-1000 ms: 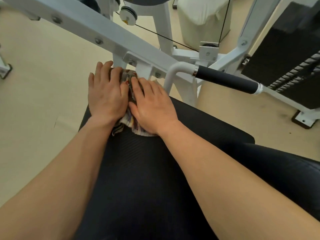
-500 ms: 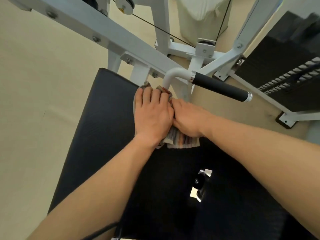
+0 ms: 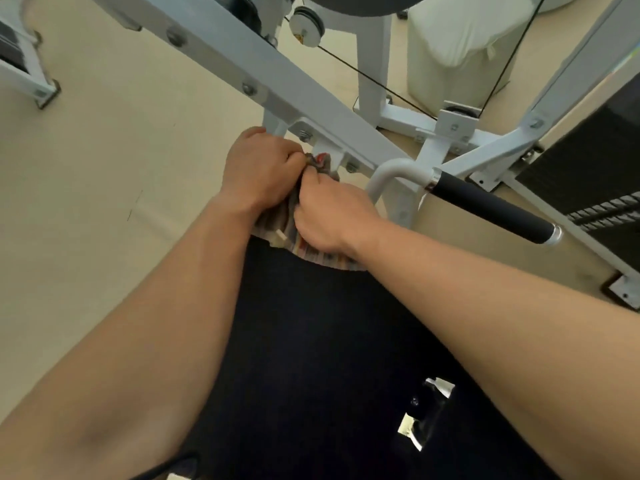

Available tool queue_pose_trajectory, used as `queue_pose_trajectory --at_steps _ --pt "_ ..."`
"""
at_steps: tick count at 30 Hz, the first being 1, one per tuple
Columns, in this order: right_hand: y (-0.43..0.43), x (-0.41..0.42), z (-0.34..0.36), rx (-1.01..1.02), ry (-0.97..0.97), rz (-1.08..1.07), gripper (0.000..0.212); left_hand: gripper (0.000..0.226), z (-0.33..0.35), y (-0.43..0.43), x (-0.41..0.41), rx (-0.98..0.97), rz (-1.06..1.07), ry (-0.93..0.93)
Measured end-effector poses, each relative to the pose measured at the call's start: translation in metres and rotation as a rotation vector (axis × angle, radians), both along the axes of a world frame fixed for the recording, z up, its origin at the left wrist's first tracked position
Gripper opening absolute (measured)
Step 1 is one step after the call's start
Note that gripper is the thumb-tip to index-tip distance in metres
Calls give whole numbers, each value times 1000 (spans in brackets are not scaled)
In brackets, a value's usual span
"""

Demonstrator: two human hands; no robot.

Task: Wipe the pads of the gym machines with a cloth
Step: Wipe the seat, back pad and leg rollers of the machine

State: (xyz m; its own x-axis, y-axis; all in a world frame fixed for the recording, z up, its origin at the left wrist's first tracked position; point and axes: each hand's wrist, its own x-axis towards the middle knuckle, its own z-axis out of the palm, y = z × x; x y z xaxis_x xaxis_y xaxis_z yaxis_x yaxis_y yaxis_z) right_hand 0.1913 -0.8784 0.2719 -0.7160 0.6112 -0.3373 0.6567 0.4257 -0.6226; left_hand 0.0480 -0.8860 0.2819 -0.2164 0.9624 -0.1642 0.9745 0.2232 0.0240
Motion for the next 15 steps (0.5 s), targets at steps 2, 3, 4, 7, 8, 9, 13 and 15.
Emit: queue_pose_trajectory --at_steps 2,3,4,7,8,9,13,15 --pt "10 -14 -6 -94 81 -61 43 34 4 18 -11 -75 155 -55" --pt "12 -18 -9 -134 124 -86 40 31 6 26 -18 -139 217 -86" --pt "11 -20 -13 -168 167 -102 38 27 8 33 -25 -218 266 -123" --pt "8 -10 -20 -186 234 -99 41 36 8 40 -30 -401 271 -123" --pt "8 -4 -21 -151 203 -86 41 42 7 41 -25 -437 231 -59" --pt "8 1 -20 -83 142 -75 40 45 7 38 -18 -438 172 28" --pt "-11 20 -19 205 19 -202 39 44 8 2 5 -187 -8 190" --pt "-20 19 -18 203 79 -243 35 42 11 -3 4 -183 11 168"
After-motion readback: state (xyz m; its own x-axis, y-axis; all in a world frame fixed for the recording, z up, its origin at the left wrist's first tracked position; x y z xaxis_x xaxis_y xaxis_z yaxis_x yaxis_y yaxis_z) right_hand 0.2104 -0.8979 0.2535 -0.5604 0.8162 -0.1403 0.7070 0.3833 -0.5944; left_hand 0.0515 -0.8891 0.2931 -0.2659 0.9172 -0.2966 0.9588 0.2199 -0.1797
